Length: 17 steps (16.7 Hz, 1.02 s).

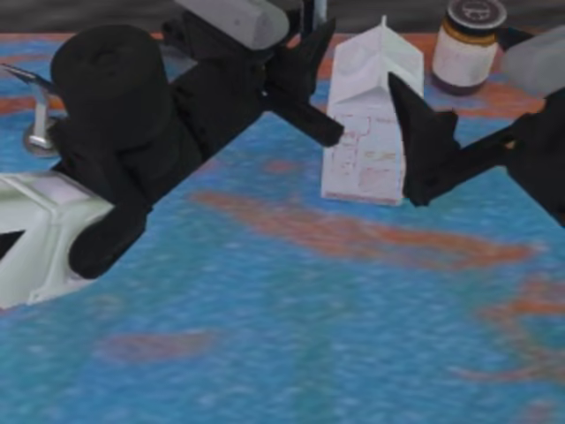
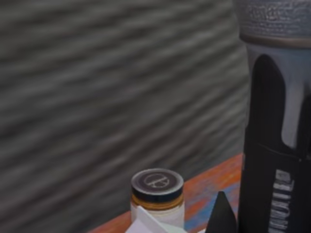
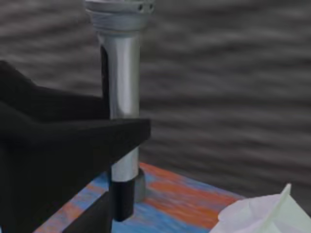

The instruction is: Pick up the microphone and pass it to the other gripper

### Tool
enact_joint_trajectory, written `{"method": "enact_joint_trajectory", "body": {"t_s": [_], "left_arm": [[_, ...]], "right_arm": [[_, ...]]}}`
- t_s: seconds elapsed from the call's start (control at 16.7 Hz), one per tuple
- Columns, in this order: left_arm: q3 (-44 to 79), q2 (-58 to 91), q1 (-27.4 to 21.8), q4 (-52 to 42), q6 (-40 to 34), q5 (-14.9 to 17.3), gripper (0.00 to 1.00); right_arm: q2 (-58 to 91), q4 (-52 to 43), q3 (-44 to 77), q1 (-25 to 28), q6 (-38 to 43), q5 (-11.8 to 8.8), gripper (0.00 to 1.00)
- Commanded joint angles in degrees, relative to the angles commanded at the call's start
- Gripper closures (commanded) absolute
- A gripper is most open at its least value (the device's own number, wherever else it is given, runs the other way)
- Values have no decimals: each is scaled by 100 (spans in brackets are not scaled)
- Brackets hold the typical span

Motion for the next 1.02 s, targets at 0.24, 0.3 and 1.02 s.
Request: {"method": "enact_joint_trajectory", "body": {"t_s": [0.24, 0.3, 1.02], "left_arm": [[0, 0, 0, 0, 0, 0, 100], [0, 0, 0, 0, 0, 0, 100], [0, 0, 0, 0, 0, 0, 100]], "right_arm": [[803, 309, 562, 573, -19, 180, 0], [863, 336, 611, 621, -21, 195, 0], [2382, 668, 1796, 361, -18, -46, 0]]}}
